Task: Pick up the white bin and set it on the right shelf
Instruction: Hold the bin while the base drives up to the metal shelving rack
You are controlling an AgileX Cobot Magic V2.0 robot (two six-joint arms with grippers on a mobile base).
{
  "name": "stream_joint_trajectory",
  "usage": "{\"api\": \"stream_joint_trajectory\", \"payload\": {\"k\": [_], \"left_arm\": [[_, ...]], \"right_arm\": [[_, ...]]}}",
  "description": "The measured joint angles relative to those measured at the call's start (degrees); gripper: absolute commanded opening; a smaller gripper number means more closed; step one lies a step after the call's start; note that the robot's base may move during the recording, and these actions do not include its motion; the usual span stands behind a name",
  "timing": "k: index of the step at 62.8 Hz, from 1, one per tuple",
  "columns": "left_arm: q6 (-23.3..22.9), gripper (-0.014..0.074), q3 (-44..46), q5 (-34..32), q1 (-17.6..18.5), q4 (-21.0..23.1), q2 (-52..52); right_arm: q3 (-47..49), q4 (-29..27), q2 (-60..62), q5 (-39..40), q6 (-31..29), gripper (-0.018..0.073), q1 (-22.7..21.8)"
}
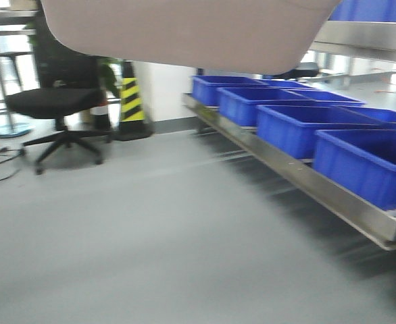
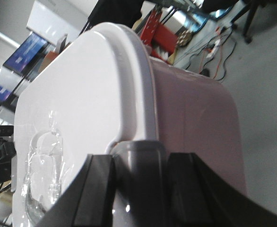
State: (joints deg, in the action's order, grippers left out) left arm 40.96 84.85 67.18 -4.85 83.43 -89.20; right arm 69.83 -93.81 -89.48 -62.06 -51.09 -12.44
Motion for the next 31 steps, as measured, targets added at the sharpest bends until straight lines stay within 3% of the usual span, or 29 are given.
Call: {"api": "stream_joint_trajectory", "payload": {"k": [31], "left_arm": [[0.0, -0.0126, 0.0, 0.0, 0.0, 0.0, 0.0]], "right_arm": [[0.0, 0.0, 0.0, 0.0, 0.0, 0.0139, 0.0]]}}
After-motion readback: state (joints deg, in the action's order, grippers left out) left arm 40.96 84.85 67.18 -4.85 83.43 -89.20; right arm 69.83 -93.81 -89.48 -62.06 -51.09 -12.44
